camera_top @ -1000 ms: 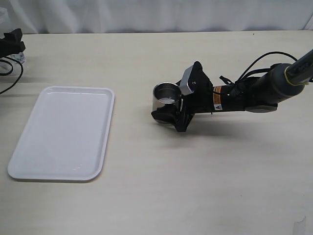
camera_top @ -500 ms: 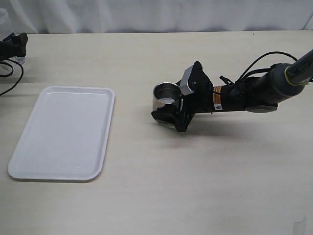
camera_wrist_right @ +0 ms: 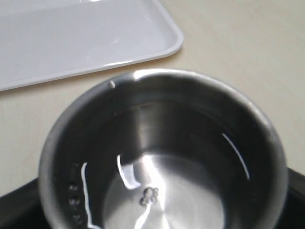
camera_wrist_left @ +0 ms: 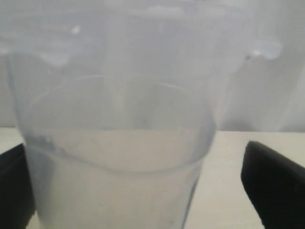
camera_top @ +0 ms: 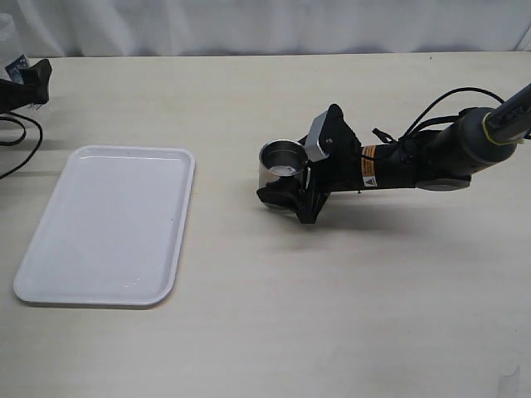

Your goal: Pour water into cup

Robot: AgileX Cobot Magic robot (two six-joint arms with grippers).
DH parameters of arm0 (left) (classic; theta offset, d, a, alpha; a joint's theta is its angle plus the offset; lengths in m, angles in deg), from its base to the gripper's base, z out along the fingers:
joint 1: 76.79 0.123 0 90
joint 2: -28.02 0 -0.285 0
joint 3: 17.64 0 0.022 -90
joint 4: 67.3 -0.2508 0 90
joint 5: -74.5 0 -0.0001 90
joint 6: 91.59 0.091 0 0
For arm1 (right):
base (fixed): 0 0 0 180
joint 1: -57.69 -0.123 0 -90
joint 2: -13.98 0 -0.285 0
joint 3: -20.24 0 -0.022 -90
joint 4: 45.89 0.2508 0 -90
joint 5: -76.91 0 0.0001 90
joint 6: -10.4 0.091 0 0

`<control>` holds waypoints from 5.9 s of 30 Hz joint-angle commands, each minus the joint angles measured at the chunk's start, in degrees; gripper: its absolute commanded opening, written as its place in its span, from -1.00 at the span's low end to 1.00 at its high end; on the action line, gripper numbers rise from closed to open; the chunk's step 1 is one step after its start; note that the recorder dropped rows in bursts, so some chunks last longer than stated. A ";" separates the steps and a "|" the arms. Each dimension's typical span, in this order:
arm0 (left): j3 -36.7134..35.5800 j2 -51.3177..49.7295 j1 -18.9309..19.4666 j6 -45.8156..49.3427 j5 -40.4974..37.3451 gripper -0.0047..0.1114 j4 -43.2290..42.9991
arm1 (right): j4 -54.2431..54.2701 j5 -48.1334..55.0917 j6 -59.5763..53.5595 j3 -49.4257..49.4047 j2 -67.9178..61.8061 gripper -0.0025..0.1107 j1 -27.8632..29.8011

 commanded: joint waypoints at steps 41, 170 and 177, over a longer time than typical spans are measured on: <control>-26.69 49.27 0.11 8.91 -19.28 0.80 5.76 | -0.55 0.14 -0.99 0.11 -0.35 -0.88 -0.02; -64.08 133.87 -18.22 17.88 -64.16 0.80 21.06 | -0.77 0.24 -0.99 0.11 -0.35 -0.88 -0.02; -64.08 133.87 -18.22 17.88 -70.13 0.80 21.69 | -0.77 0.24 -0.99 0.11 -0.35 -0.88 -0.02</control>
